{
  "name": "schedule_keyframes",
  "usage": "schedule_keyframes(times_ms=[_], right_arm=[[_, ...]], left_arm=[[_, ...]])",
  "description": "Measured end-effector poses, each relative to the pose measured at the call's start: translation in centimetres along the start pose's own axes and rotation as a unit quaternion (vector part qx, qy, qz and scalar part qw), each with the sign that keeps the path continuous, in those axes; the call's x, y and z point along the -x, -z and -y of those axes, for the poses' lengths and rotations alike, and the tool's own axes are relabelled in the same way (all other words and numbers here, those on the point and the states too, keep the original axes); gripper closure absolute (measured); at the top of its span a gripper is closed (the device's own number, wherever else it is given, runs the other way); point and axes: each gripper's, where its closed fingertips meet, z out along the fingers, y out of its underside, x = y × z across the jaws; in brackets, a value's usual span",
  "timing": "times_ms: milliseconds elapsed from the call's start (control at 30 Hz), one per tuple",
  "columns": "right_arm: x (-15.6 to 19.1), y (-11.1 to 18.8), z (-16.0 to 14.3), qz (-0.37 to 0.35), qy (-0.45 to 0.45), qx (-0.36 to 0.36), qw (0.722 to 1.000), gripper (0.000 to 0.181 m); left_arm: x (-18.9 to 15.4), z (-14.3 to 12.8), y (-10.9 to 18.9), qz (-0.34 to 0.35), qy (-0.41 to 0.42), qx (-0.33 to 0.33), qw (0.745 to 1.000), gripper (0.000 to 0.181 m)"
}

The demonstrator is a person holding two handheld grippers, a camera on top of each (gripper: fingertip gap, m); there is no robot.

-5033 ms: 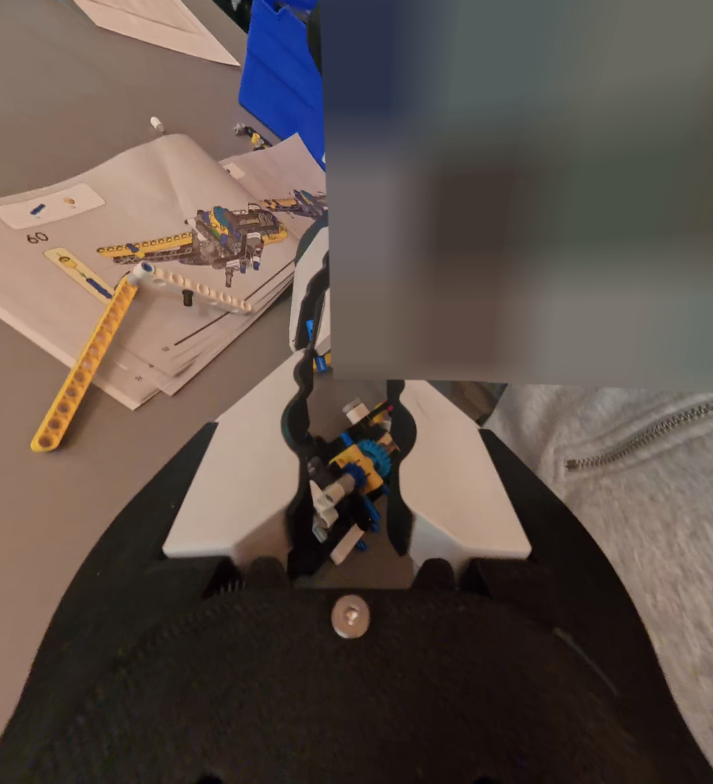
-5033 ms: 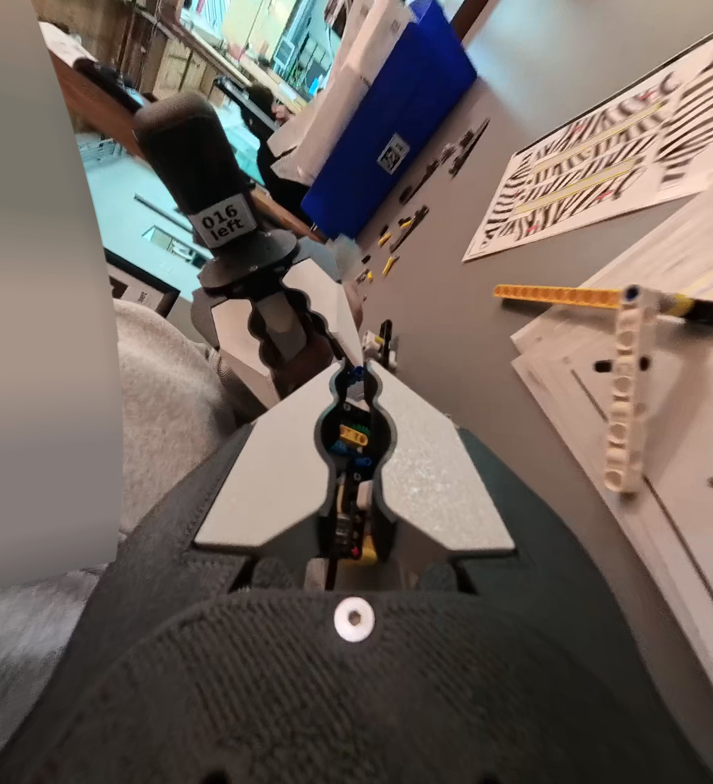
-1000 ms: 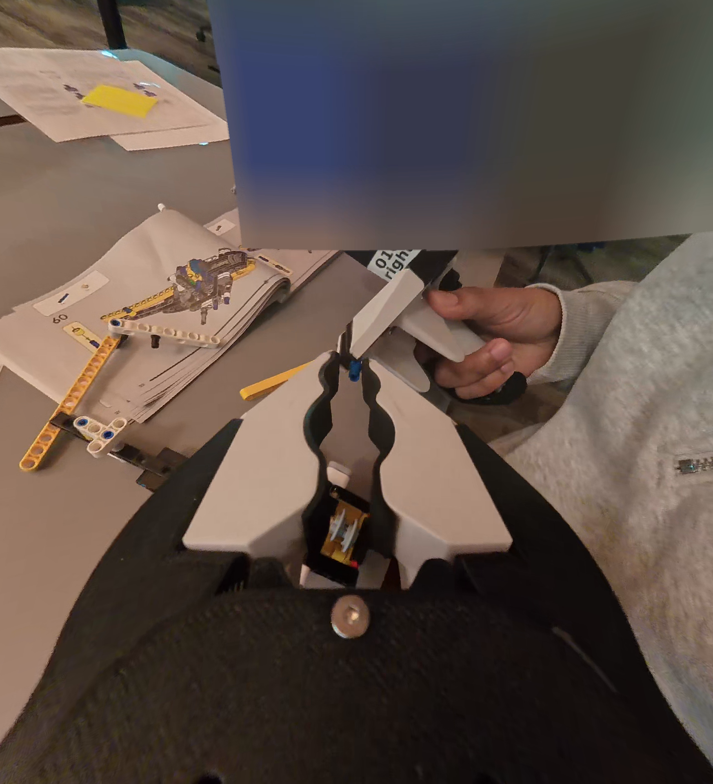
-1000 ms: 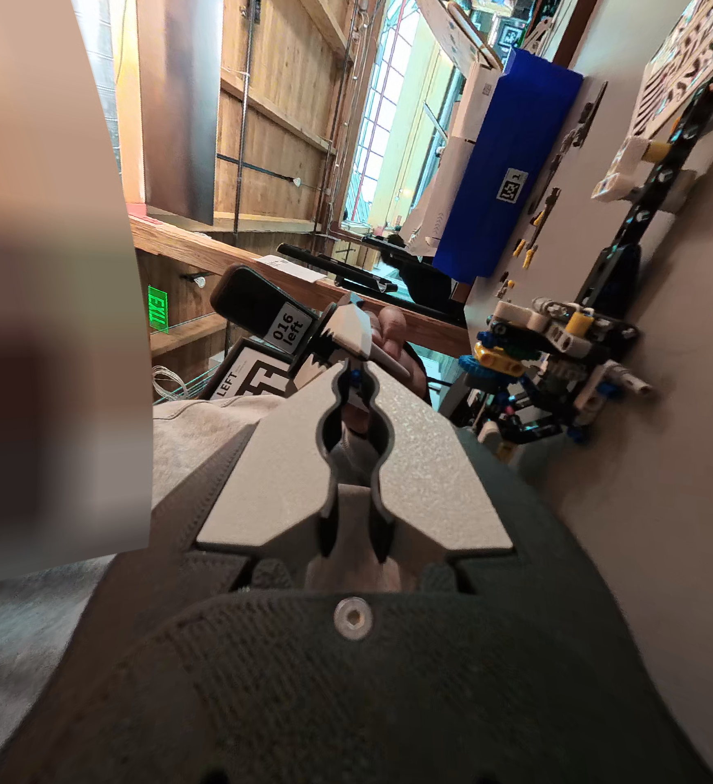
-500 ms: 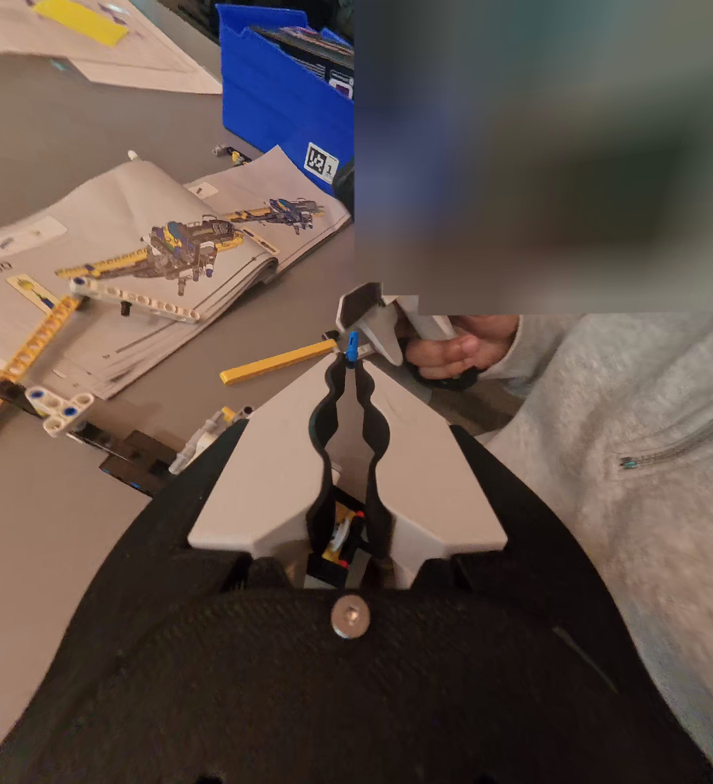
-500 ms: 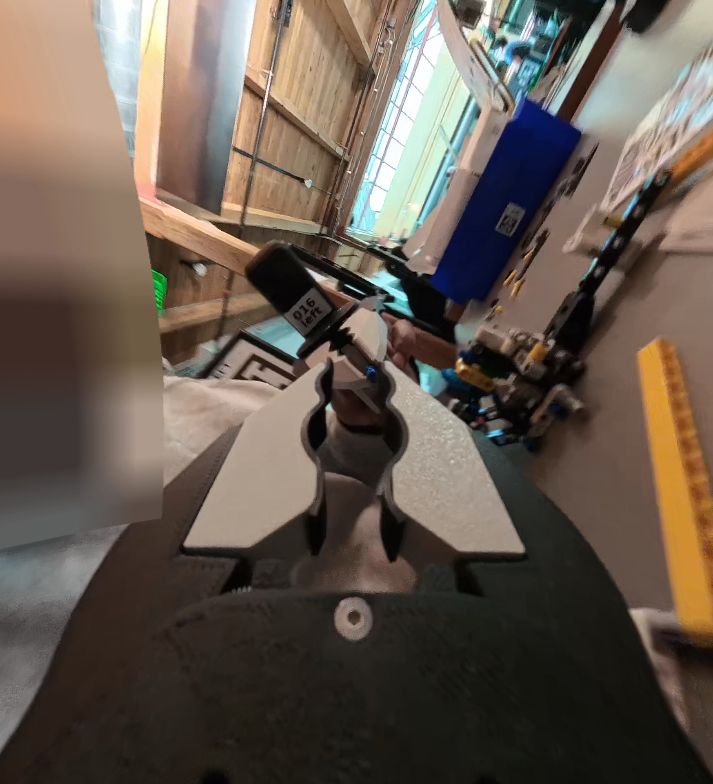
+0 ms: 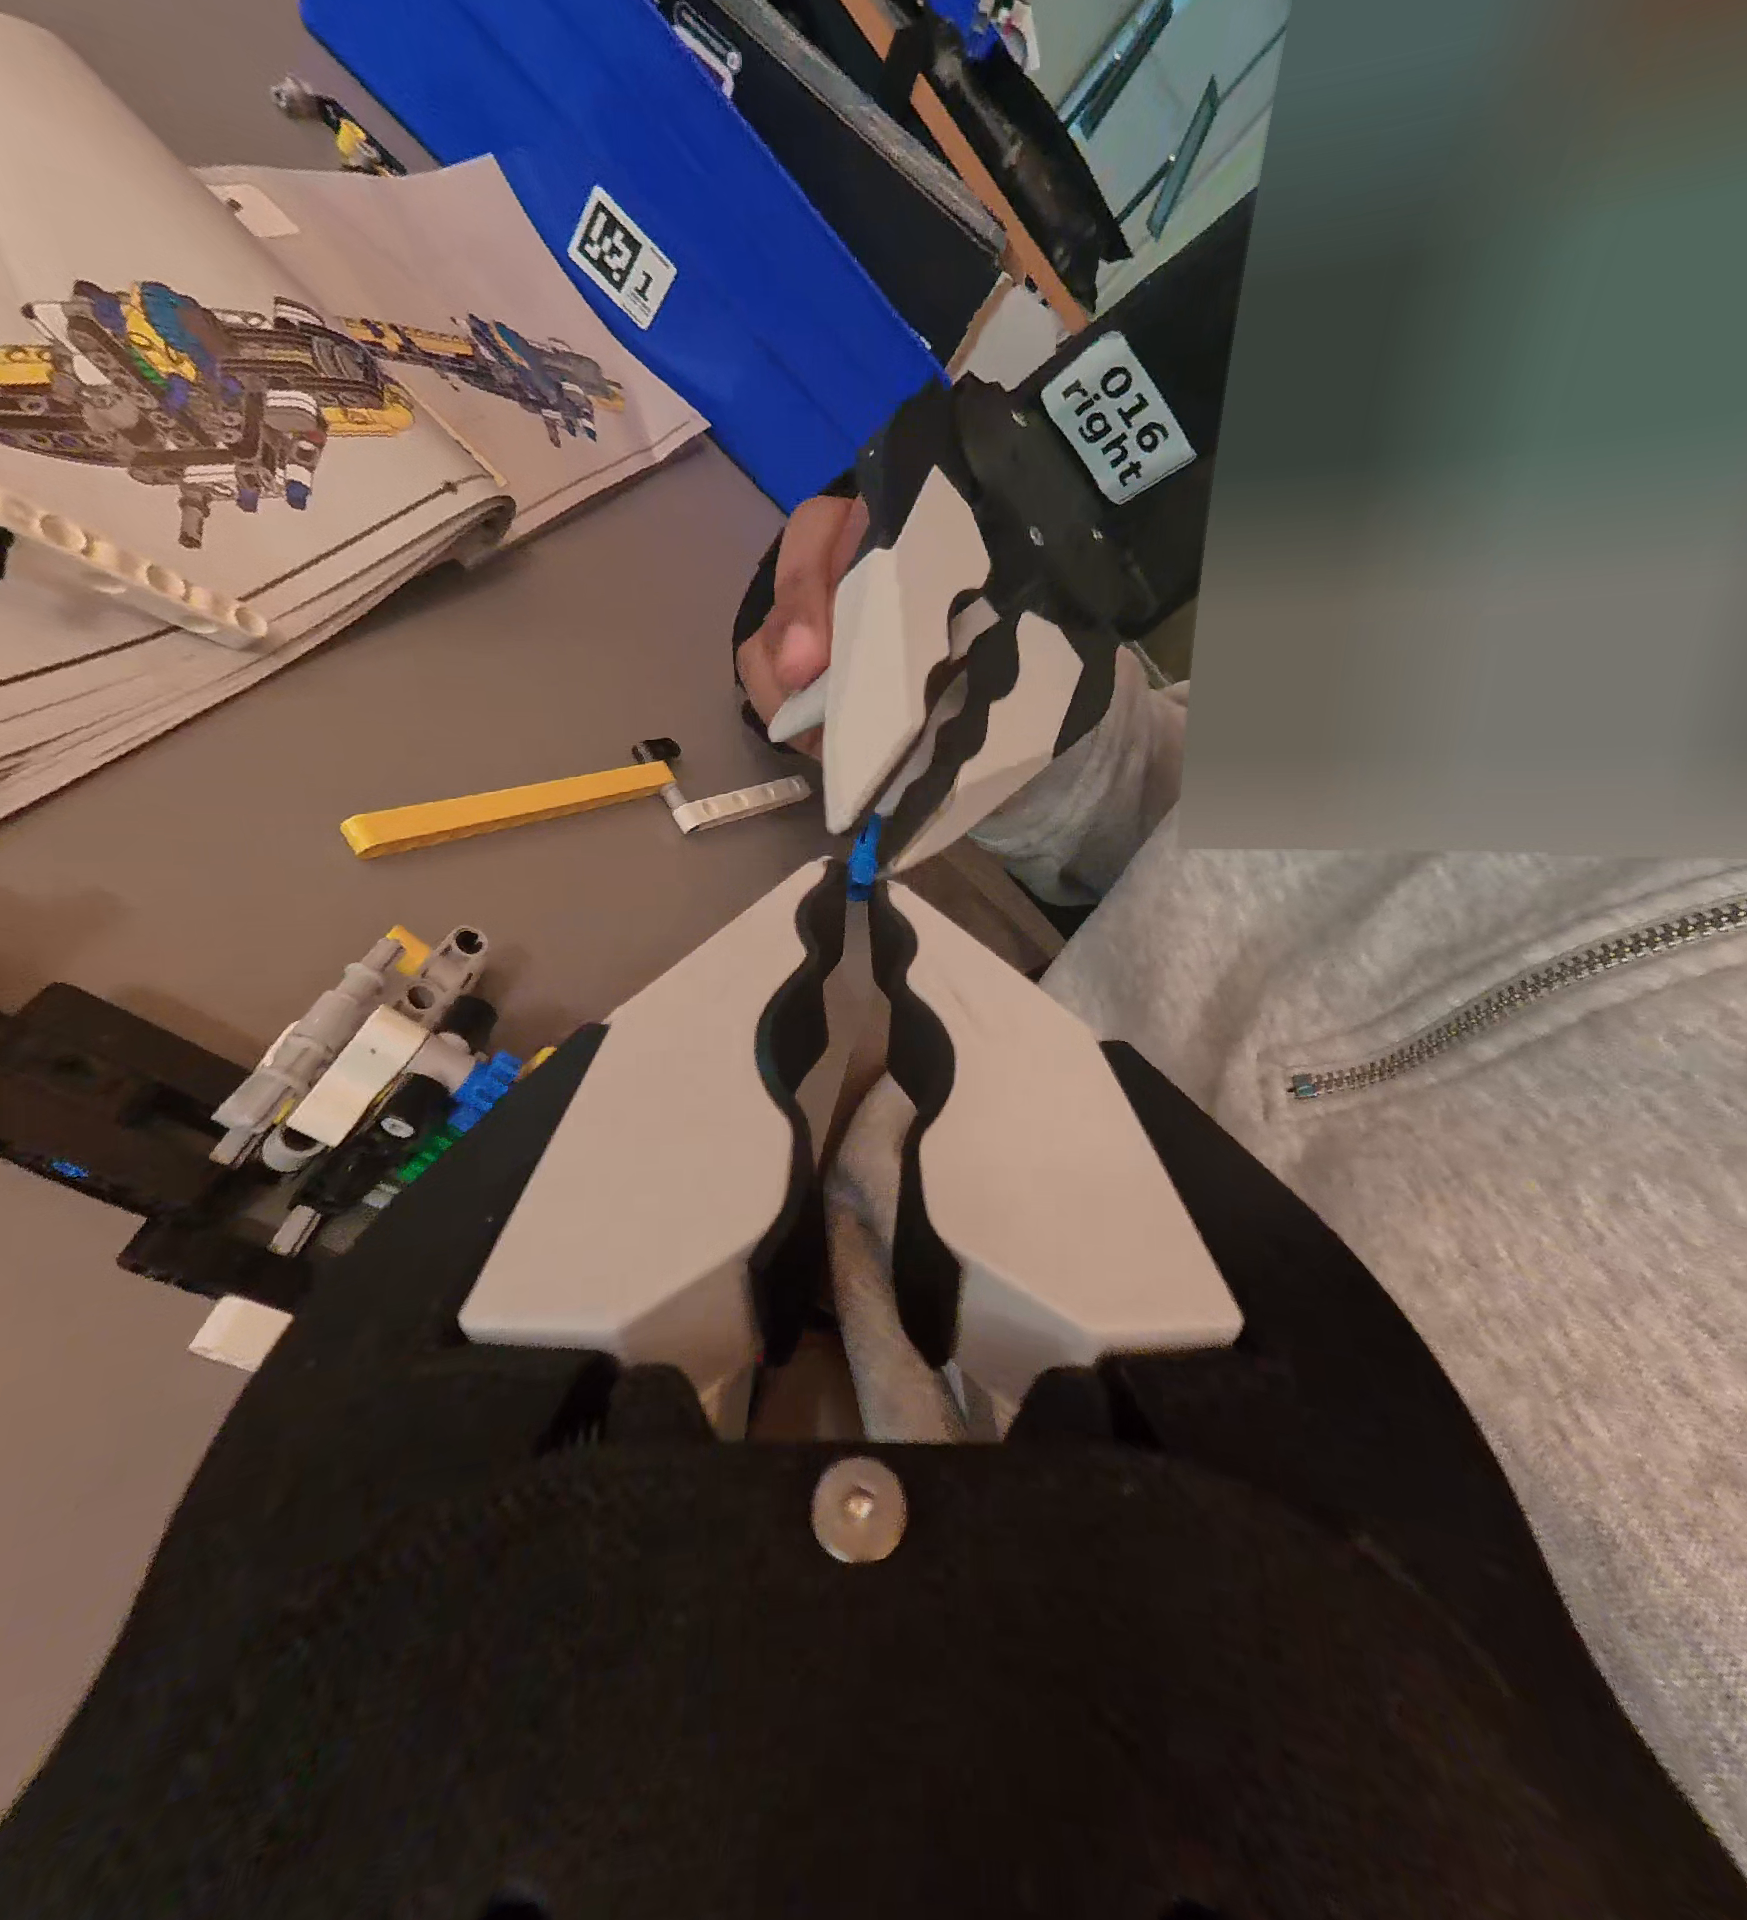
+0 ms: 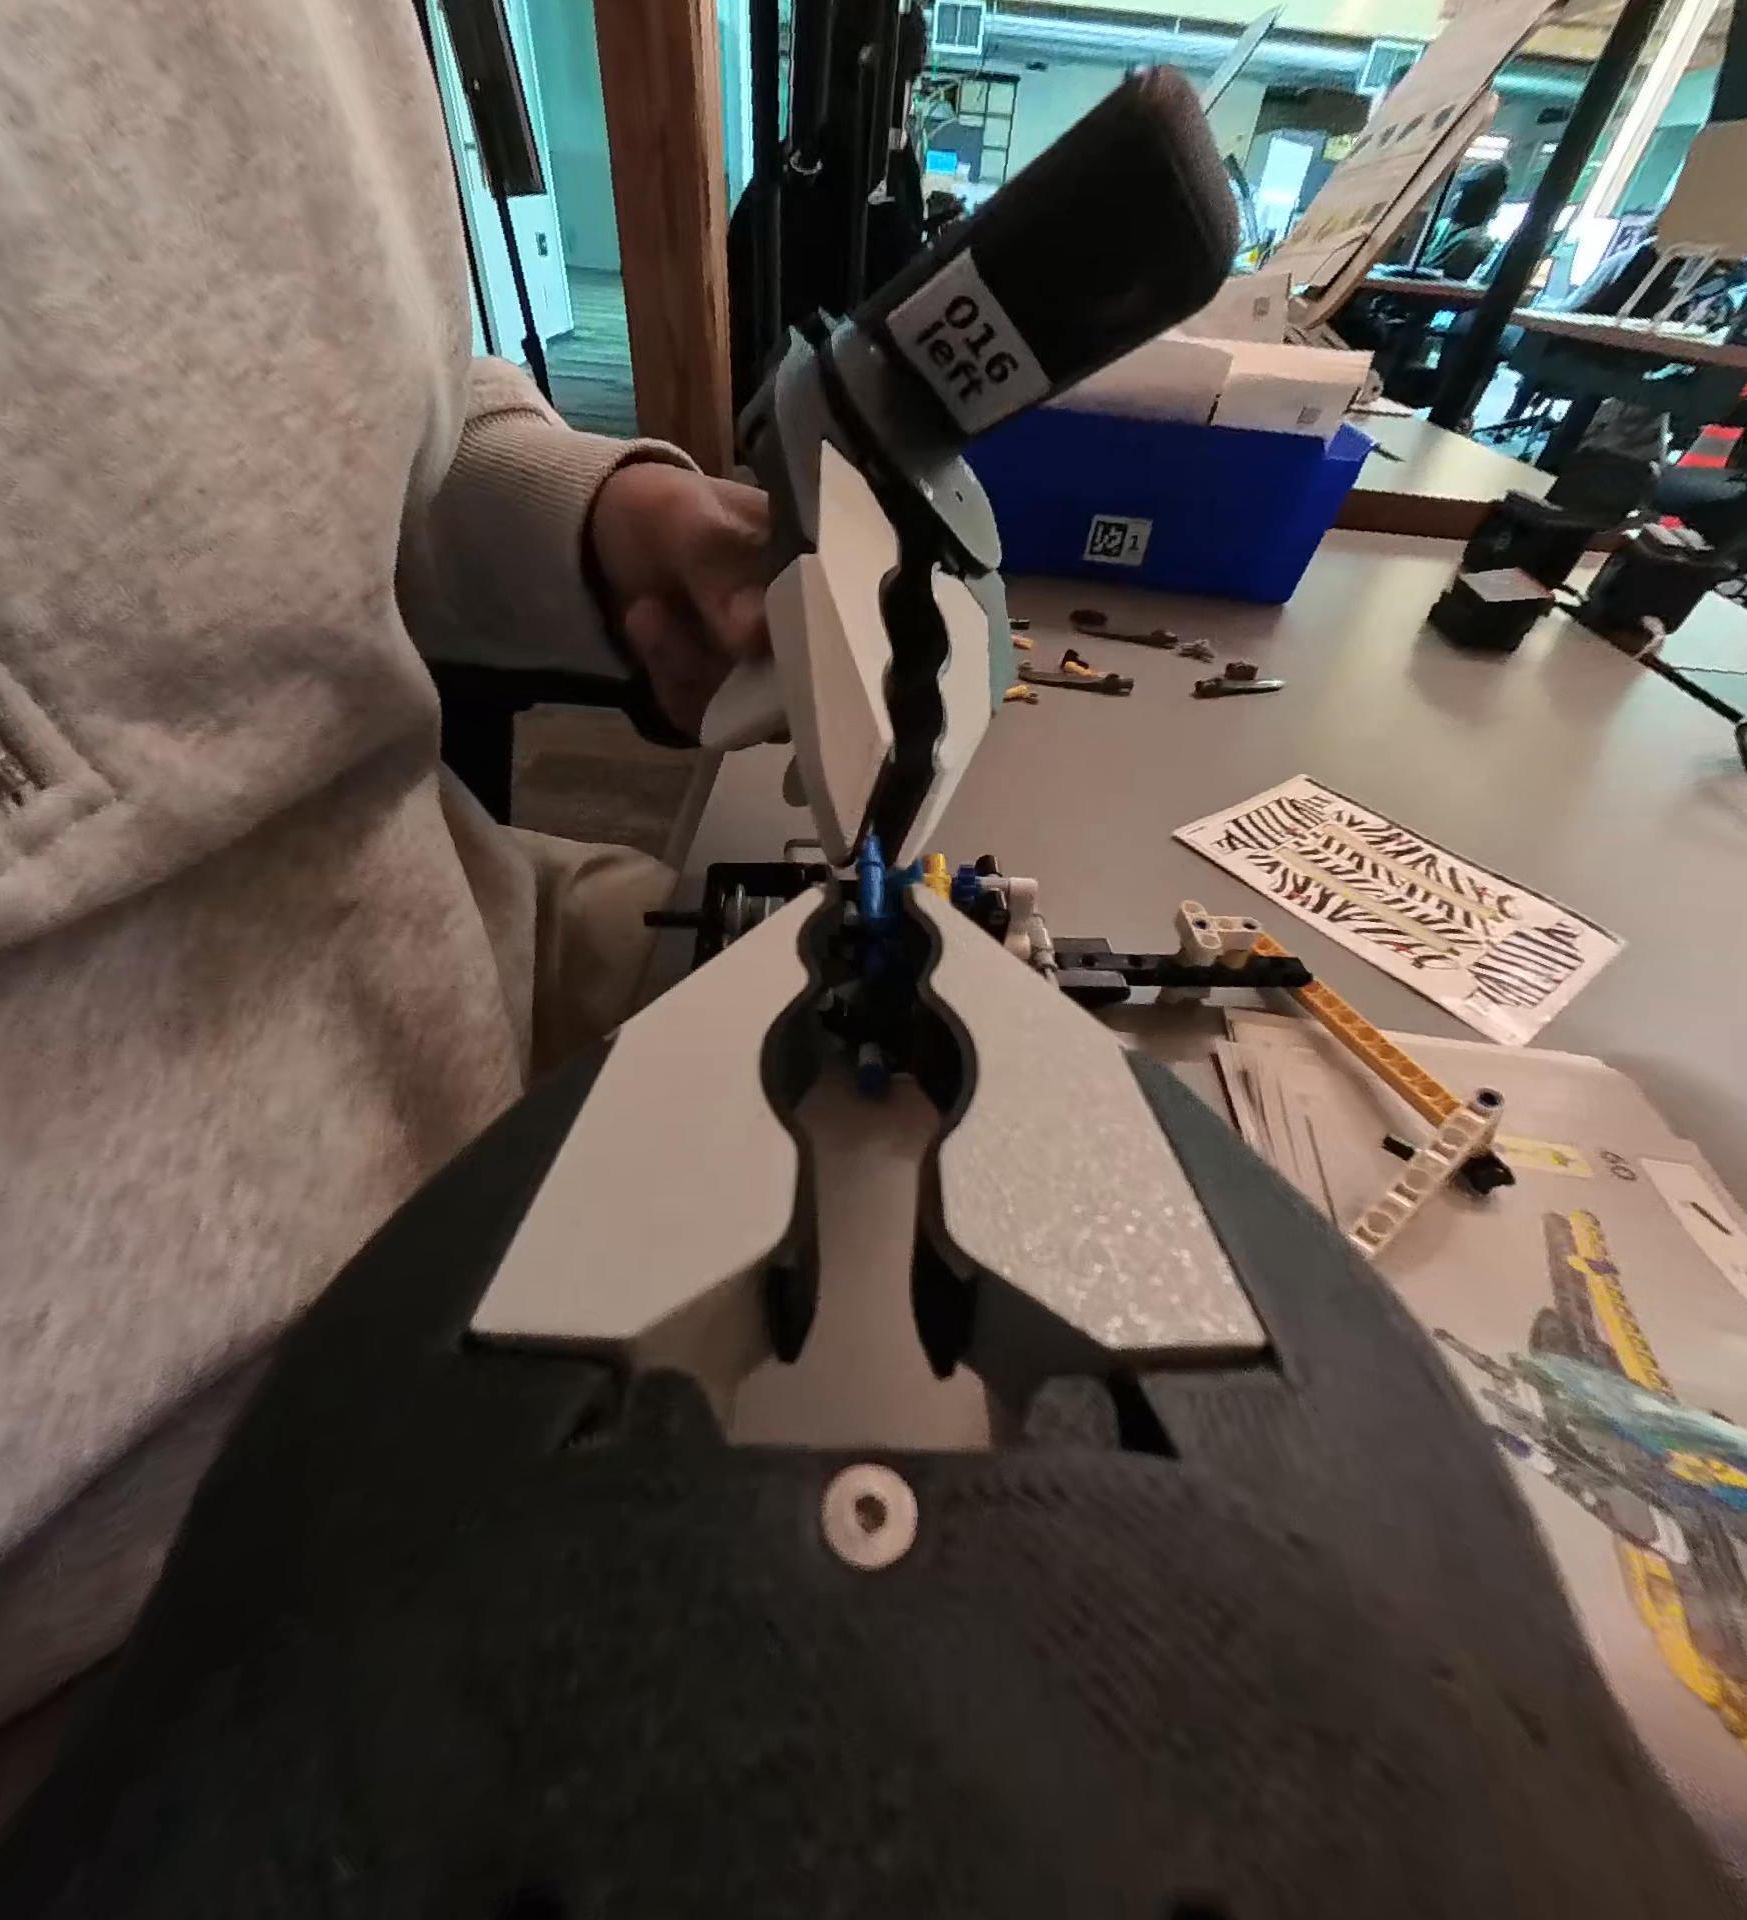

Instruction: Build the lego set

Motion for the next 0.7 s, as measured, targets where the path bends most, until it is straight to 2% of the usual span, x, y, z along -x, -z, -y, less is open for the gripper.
schedule_keyframes(times_ms=[33,233,300,400,467,533,600,700], right_arm=[[0.0,0.0,0.1,0.002,-0.001,-0.006,1.0,0.179],[0.0,-0.1,-0.3,0.007,-0.02,0.0,1.0,0.18],[-0.6,-0.3,-0.7,-0.006,-0.045,0.006,0.999,0.18],[-2.1,-0.6,-2.6,-0.036,-0.102,0.045,0.993,0.18],[-2.8,-1.2,-3.6,-0.052,-0.141,0.079,0.985,0.18],[-2.4,-2.1,-4.8,-0.047,-0.172,0.134,0.975,0.179],[-2.1,-2.9,-5.1,-0.044,-0.176,0.157,0.971,0.18],[-1.9,-3.5,-5.1,-0.033,-0.177,0.159,0.971,0.179]], left_arm=[[0.1,-0.1,0.0,-0.002,0.003,0.001,1.0,0.179],[0.5,-0.3,0.0,-0.009,0.023,-0.002,1.0,0.178],[0.9,0.4,0.8,0.025,-0.003,-0.022,0.999,0.16],[2.7,1.0,3.1,0.127,-0.063,-0.031,0.989,0.144],[4.4,-0.1,4.4,0.191,-0.079,0.008,0.978,0.147],[5.3,-1.4,4.9,0.224,-0.077,0.048,0.97,0.151],[5.5,-2.3,4.9,0.226,-0.062,0.064,0.97,0.156],[5.7,-2.6,4.5,0.204,-0.031,0.051,0.977,0.157]])
